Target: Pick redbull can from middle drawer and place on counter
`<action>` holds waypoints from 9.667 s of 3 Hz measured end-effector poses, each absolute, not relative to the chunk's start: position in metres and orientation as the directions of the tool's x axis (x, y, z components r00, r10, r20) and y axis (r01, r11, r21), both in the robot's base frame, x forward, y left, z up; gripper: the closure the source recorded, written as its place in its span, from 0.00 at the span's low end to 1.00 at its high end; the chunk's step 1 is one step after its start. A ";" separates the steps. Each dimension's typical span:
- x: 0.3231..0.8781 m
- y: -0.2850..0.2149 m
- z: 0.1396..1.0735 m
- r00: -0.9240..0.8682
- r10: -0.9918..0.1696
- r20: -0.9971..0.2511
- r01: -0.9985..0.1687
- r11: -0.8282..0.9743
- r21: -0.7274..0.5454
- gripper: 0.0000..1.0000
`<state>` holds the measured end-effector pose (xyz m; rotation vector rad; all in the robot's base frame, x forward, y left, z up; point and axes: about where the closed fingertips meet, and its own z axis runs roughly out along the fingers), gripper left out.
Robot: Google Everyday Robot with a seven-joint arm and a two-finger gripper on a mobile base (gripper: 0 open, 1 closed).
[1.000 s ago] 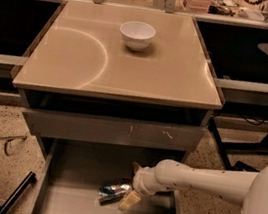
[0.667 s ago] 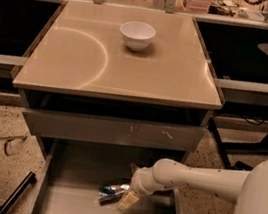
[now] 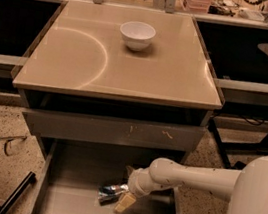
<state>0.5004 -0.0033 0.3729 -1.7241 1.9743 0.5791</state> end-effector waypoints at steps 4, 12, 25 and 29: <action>0.496 0.009 0.364 -0.095 -0.800 -0.593 -0.995 0.081 0.051 0.42; 0.477 0.117 0.743 0.420 -0.794 -0.440 -0.843 -0.161 -0.513 1.00; 0.689 -0.038 0.834 0.246 -0.792 -0.559 -0.817 0.141 -0.559 0.13; 0.690 -0.044 0.841 0.233 -0.804 -0.547 -0.811 0.149 -0.565 0.00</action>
Offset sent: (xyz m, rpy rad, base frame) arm -0.0045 0.0170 -0.0129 0.0156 0.0464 0.0717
